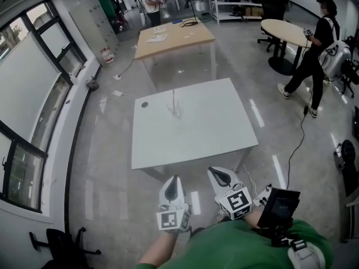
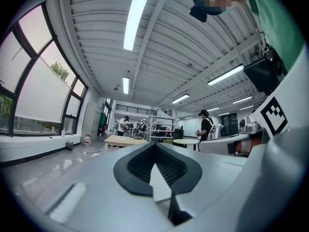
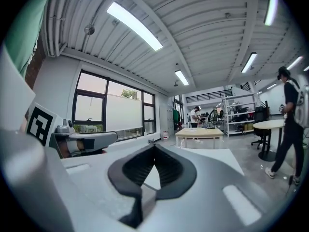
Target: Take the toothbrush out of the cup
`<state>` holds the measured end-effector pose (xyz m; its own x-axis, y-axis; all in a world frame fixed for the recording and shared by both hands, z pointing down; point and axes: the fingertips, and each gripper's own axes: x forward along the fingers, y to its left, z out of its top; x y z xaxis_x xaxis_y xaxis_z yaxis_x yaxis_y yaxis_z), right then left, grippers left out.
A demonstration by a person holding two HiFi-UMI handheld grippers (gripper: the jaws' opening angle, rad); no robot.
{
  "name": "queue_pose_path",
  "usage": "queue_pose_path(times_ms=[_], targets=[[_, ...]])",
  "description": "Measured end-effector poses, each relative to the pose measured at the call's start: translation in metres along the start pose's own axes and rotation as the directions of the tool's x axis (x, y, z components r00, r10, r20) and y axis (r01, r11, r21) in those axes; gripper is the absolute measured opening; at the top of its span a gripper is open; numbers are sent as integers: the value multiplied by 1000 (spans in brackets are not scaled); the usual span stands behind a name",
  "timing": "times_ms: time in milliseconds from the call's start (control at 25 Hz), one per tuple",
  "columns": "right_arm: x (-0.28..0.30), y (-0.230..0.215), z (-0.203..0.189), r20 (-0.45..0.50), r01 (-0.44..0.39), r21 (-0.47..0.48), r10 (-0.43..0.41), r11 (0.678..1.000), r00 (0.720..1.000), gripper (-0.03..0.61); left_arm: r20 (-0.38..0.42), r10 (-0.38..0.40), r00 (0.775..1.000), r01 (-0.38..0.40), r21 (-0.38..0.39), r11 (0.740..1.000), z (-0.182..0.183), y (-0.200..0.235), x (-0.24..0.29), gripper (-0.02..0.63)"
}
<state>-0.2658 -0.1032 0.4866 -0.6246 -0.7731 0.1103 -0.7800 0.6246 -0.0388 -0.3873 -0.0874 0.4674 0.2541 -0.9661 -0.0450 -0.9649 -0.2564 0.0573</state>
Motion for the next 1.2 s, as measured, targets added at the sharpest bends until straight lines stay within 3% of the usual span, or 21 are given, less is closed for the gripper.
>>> queue_pose_path(times_ms=[280,560,760,1000,1200], targets=[[28,-45,-8,-18,-8,32,9,999,1000,3,-5,27,1000,-27,-9,1000,-6,1,51,6],[85,-52,-9,-27,-33,38,34,999,999,3,-18,86,996,-86,-9,996,-4,51,90,6],[129,-54,-6,-37,-17,32,18,999,999,3,-17,41,999,-41,-8,999,-9,82,118,6],[179,-49,6,-39,12,19,-11,1000,999,3,2,94,996,-94,-30,995,10,149,149,6],[207,-44,16,-33,35,11,-34,999,999,3,22,68,997,-67,-24,997,11,182,163,6]])
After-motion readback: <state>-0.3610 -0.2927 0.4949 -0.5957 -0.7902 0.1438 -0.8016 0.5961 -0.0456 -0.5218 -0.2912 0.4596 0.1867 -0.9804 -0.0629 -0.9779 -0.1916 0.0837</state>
